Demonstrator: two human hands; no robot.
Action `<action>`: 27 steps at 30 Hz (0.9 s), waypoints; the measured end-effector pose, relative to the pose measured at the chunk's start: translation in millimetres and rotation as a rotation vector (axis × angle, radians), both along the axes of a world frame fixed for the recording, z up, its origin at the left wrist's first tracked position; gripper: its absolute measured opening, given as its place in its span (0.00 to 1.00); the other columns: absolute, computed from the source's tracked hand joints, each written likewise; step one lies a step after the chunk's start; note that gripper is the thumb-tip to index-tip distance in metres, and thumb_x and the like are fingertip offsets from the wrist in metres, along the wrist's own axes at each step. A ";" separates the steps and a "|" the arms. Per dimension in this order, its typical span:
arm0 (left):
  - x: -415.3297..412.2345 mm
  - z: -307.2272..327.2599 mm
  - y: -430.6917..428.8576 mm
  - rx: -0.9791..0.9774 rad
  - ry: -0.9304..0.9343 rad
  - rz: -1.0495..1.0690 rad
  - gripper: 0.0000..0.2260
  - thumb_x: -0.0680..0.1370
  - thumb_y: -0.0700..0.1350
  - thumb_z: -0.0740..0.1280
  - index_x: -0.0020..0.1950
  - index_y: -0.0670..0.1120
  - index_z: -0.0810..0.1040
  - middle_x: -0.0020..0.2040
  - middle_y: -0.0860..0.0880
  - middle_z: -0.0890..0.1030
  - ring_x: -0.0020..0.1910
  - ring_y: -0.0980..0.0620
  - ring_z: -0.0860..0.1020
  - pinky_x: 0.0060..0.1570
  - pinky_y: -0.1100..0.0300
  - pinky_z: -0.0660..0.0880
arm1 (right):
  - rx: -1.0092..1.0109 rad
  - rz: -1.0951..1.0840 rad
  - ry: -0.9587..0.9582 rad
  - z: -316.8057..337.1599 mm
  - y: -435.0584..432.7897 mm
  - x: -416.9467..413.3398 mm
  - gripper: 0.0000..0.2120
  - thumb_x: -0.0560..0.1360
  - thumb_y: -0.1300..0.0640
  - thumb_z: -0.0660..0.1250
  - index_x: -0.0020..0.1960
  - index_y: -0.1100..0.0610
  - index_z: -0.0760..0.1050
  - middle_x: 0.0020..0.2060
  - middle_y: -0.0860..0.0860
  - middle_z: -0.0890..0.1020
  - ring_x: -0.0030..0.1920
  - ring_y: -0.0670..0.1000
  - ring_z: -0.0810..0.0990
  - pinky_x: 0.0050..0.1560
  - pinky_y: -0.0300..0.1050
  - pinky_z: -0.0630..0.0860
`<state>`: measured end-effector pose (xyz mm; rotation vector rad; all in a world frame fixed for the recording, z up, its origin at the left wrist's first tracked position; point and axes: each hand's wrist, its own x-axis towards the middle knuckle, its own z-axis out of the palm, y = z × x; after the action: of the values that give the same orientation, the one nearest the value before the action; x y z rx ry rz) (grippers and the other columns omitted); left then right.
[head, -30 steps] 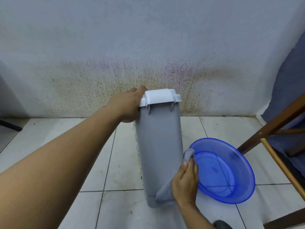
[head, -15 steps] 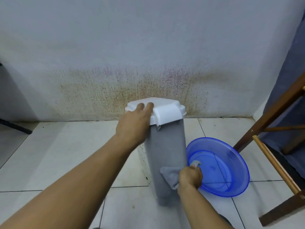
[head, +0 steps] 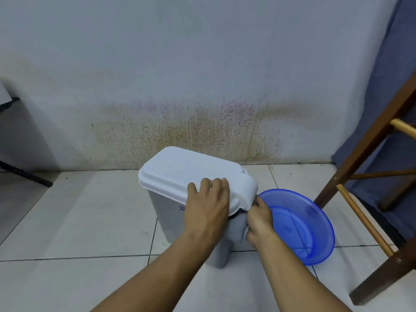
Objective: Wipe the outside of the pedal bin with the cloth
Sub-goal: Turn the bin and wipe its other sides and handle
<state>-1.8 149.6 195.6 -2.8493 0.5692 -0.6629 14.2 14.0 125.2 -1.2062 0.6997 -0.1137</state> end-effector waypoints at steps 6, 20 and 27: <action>2.3 -6.3 -14.3 0.013 -0.010 -0.089 0.13 0.63 0.46 0.76 0.44 0.45 0.80 0.38 0.47 0.71 0.36 0.44 0.68 0.39 0.50 0.53 | 0.123 0.021 0.097 -1.3 -12.4 -7.7 0.10 0.78 0.65 0.63 0.52 0.59 0.82 0.46 0.59 0.86 0.44 0.60 0.84 0.46 0.59 0.83; 66.3 -16.7 104.6 -0.481 0.108 0.019 0.23 0.82 0.55 0.53 0.74 0.52 0.73 0.62 0.47 0.80 0.56 0.40 0.75 0.54 0.43 0.73 | -0.386 0.033 0.042 15.0 -3.9 -11.9 0.27 0.70 0.27 0.63 0.50 0.50 0.76 0.45 0.49 0.82 0.45 0.51 0.81 0.45 0.49 0.77; 68.7 -31.8 144.4 -0.606 0.423 0.264 0.34 0.78 0.73 0.46 0.80 0.58 0.60 0.77 0.44 0.66 0.69 0.36 0.71 0.66 0.39 0.70 | -0.385 0.035 0.028 21.7 -22.1 5.6 0.27 0.71 0.29 0.66 0.50 0.53 0.77 0.44 0.51 0.83 0.45 0.53 0.82 0.48 0.51 0.80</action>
<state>66.9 294.0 163.8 -3.5742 0.0158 -0.1995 19.8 -8.1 146.9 -1.5905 0.6995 -0.2100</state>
